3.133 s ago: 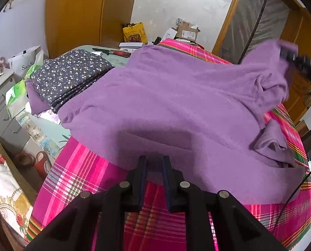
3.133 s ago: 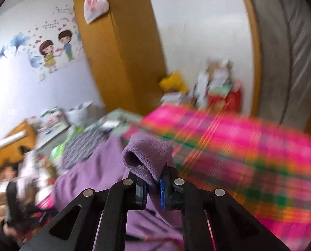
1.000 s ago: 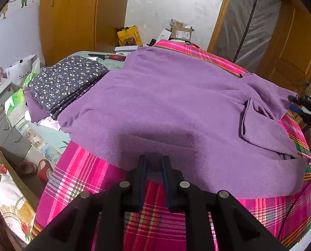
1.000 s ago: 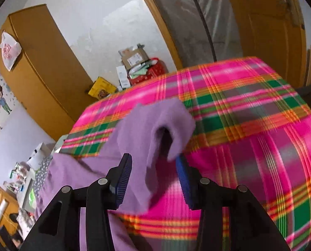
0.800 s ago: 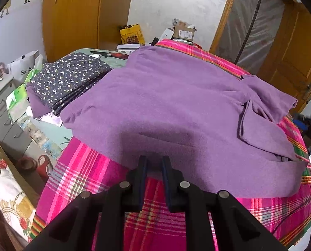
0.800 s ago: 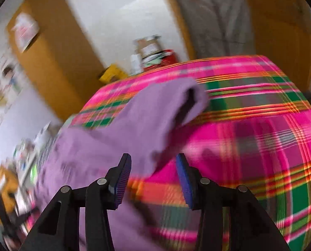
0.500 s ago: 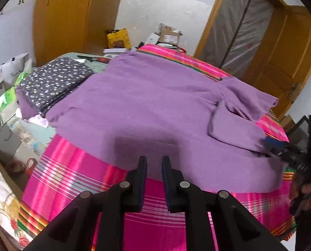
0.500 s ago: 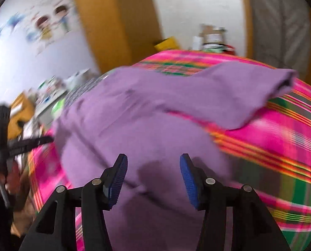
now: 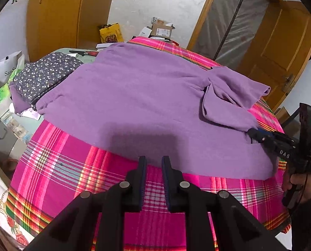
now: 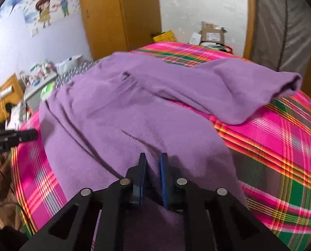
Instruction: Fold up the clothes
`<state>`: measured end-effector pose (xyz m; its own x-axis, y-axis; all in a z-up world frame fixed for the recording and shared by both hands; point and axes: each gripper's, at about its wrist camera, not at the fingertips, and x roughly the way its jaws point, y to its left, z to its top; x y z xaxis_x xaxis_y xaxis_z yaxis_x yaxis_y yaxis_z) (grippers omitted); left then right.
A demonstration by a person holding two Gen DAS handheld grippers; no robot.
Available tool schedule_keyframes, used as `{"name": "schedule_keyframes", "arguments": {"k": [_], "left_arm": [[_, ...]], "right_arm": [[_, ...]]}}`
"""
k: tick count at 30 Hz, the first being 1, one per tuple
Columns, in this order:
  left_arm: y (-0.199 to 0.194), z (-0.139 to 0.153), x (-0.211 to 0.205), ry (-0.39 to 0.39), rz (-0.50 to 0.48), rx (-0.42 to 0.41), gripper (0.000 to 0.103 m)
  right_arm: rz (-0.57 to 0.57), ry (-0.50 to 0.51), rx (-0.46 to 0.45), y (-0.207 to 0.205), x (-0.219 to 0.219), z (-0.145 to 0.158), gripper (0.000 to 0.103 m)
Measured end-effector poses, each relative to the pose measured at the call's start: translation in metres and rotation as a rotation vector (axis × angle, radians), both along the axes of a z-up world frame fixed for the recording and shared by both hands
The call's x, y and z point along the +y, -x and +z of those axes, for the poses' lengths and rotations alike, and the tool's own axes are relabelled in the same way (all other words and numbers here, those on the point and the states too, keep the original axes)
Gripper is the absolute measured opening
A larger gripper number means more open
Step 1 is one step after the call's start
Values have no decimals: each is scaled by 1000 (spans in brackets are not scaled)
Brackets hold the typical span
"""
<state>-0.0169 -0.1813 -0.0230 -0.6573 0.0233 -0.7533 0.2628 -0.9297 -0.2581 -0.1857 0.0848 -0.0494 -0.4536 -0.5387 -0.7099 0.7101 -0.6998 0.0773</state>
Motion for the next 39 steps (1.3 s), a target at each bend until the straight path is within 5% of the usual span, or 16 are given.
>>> {"name": "schedule_keyframes", "arguments": {"k": [13, 15, 17, 18, 27, 30, 32, 39], "left_arm": [[3, 3, 14, 5, -32, -3, 16], [5, 4, 17, 5, -38, -3, 16], [6, 5, 21, 5, -44, -1, 16], [7, 5, 23, 6, -46, 1, 16], [3, 11, 29, 9, -41, 6, 16], [3, 12, 29, 10, -35, 6, 16], [3, 12, 29, 10, -35, 6, 16], [4, 13, 29, 11, -38, 7, 16]], "right_arm": [[-298, 204, 78, -2, 101, 39, 6], [-240, 177, 93, -8, 95, 41, 10], [-166, 133, 85, -13, 78, 38, 36], [-134, 114, 89, -17, 70, 36, 40], [121, -116, 101, -27, -16, -4, 40], [110, -139, 109, -19, -23, -5, 30], [94, -134, 107, -13, -24, -3, 10], [-9, -16, 103, -5, 12, 13, 6]]}}
